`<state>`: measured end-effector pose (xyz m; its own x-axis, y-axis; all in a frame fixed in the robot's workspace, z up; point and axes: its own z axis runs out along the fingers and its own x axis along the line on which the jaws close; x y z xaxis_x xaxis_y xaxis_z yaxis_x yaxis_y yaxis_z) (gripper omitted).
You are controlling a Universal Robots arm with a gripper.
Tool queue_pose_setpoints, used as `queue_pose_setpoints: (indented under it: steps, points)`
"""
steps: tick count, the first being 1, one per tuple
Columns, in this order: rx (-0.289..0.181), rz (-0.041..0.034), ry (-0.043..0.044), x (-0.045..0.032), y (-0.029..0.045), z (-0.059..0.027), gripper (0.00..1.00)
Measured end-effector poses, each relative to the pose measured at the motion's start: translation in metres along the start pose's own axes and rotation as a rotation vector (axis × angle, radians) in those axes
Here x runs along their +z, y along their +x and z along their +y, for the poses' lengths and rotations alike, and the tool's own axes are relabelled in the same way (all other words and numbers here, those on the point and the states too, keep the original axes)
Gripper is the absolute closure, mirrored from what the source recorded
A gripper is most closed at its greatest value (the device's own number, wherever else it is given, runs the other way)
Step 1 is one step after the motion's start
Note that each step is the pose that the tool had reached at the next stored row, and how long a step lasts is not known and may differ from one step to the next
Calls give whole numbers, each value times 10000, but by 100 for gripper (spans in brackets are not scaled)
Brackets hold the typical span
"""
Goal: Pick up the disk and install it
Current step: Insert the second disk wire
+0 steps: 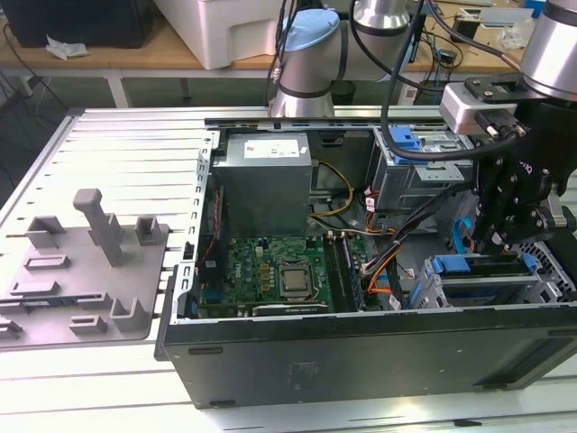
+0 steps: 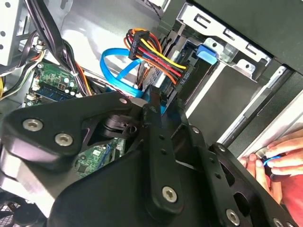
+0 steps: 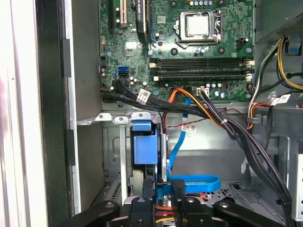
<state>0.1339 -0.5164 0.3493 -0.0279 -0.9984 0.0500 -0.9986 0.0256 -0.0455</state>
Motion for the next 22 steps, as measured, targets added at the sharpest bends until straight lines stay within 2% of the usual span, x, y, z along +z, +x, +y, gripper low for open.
queue_pose_setpoints:
  steps: [2, 3, 4, 6, 7, 8, 14, 16, 20, 22]
  points:
    - [4, -62, 14, -6, 1, 0, 71]
    - [7, -129, 26, -8, 3, 0, 71]
    - [11, -203, 35, -10, 10, -1, 71]
    - [21, -392, 50, -10, 30, -1, 71]
    - [27, -509, 54, -9, 46, -1, 71]
    - [31, -590, 55, -9, 58, -2, 71]
    - [49, -965, 49, -5, 126, -3, 71]
    - [53, -1056, 48, -4, 141, -4, 71]
    - [53, -1058, 48, -4, 141, -4, 84]
    - [53, -1059, 48, -4, 141, -4, 84]
